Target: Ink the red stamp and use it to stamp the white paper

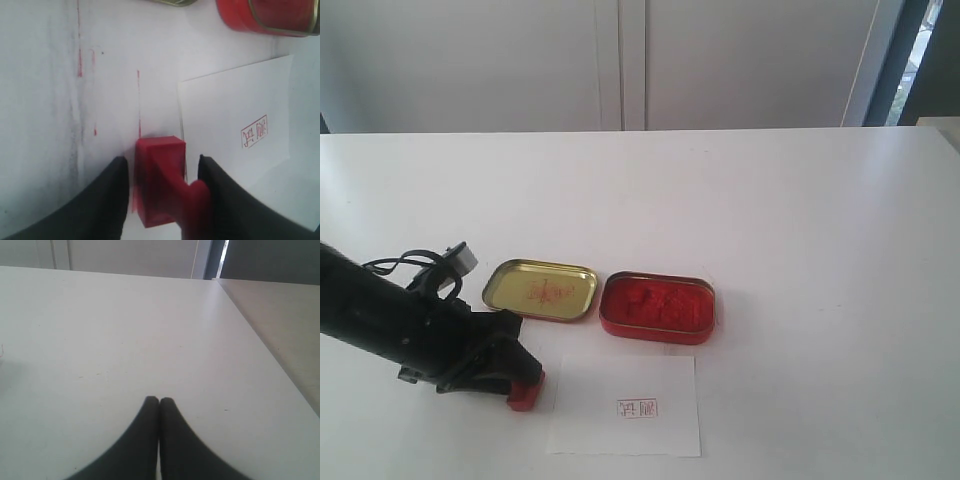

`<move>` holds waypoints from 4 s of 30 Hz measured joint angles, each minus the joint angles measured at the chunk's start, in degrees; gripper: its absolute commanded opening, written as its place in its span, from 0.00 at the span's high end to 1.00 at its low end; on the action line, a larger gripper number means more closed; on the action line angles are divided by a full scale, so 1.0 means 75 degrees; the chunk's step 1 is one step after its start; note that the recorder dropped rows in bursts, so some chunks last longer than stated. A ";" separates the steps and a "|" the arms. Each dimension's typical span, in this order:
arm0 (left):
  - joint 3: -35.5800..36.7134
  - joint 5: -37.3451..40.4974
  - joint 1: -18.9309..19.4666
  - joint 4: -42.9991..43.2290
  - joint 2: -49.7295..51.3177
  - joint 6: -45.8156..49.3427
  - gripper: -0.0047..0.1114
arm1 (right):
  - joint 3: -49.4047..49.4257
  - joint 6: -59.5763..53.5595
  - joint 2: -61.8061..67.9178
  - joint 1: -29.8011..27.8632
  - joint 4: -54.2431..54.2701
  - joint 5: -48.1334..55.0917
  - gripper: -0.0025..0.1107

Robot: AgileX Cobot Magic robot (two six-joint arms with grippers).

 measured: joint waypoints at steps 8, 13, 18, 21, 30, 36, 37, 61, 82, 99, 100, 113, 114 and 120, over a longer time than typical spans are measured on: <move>-0.0098 -0.0786 0.0000 0.1600 -0.0514 -0.0994 0.52 | 0.0000 0.0000 0.0000 0.0000 0.0000 0.0000 0.98; -0.0103 -0.0927 0.0016 0.1930 -0.0545 -0.1190 0.52 | 0.0000 0.0000 0.0000 0.0000 0.0000 0.0000 0.98; -0.0103 -0.0927 0.0016 0.1959 -0.0545 -0.1240 0.52 | 0.0000 0.0000 0.0000 0.0000 0.0000 0.0000 0.98; -0.0103 -0.0927 0.0016 0.1991 -0.0562 -0.1240 0.52 | 0.0000 0.0000 0.0000 0.0000 0.0000 0.0000 0.98; -0.0103 -0.0942 0.0016 0.2698 -0.0857 -0.1668 0.52 | 0.0000 0.0000 0.0000 0.0000 0.0000 0.0000 0.98; -0.0103 -0.0942 0.0016 0.2783 -0.1396 -0.1745 0.52 | 0.0000 0.0000 0.0000 0.0000 0.0000 0.0000 0.98; -0.0103 -0.0942 0.0016 0.2783 -0.1478 -0.1745 0.52 | 0.0000 0.0000 0.0000 0.0000 0.0000 0.0000 0.98; -0.0103 -0.0466 0.0016 0.5645 -0.2653 -0.4135 0.96 | 0.0000 0.0000 0.0000 0.0000 0.0000 0.0000 0.98; 0.0172 -0.0439 0.0016 0.9067 -0.4820 -0.7142 0.96 | 0.0000 0.0000 0.0000 0.0000 0.0000 0.0000 0.98; 0.0664 0.0007 0.0016 0.8928 -0.6552 -0.7173 0.96 | 0.0000 0.0000 0.0000 0.0000 0.0000 0.0000 0.98; 0.0664 0.0007 0.0016 0.8928 -0.6552 -0.7173 0.96 | 0.0000 0.0000 0.0000 0.0000 0.0000 0.0000 0.98; 0.0664 0.0019 0.0016 0.8943 -0.6552 -0.7173 0.96 | 0.0000 0.0000 0.0000 0.0000 0.0000 0.0000 0.98; 0.0664 0.0019 0.0016 0.8960 -0.6552 -0.7173 0.96 | 0.0000 0.0000 0.0000 0.0000 0.0000 0.0000 0.98; 0.0679 0.0019 0.0547 0.9060 -0.7195 -0.7128 0.96 | 0.0000 0.0000 0.0000 0.0000 0.0000 0.0000 0.98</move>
